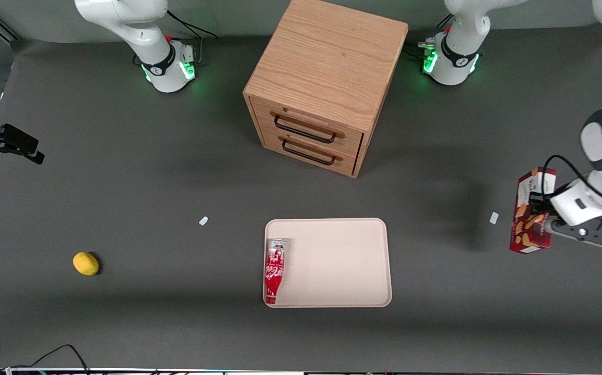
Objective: Place red cookie box on tray
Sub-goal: 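Lift the red cookie box upright with the left gripper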
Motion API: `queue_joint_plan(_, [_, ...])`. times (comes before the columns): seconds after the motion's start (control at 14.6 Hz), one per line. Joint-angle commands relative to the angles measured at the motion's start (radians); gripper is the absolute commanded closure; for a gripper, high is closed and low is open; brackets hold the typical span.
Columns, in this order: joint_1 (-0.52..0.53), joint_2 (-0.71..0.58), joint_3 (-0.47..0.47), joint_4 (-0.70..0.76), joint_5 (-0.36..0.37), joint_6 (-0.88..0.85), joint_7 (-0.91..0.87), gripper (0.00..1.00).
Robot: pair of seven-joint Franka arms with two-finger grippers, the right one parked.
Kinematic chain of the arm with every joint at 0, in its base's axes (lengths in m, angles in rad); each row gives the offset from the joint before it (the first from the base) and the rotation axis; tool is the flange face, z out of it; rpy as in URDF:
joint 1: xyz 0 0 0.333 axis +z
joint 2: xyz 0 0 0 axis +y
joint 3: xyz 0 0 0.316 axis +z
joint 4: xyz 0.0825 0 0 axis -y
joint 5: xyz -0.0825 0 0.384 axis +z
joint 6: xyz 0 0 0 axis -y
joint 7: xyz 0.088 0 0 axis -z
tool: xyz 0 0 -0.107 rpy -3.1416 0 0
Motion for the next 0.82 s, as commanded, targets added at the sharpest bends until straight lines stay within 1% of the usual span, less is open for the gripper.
queue_joint_plan(0.0, [-0.04,0.019,-0.002,0.199,-0.03,-0.197,-0.1,1.0])
queue_joint_plan(0.14, [-0.072,0.043,-0.002,0.314,-0.043,-0.303,-0.172,1.0])
queue_joint_plan(0.27, [-0.116,0.075,-0.004,0.411,-0.072,-0.381,-0.249,1.0])
queue_joint_plan(0.41, [-0.168,0.121,-0.004,0.508,-0.074,-0.42,-0.338,1.0])
queue_joint_plan(0.62, [-0.259,0.196,-0.004,0.594,-0.074,-0.391,-0.491,1.0])
queue_joint_plan(0.76, [-0.32,0.267,-0.013,0.647,-0.073,-0.328,-0.598,1.0])
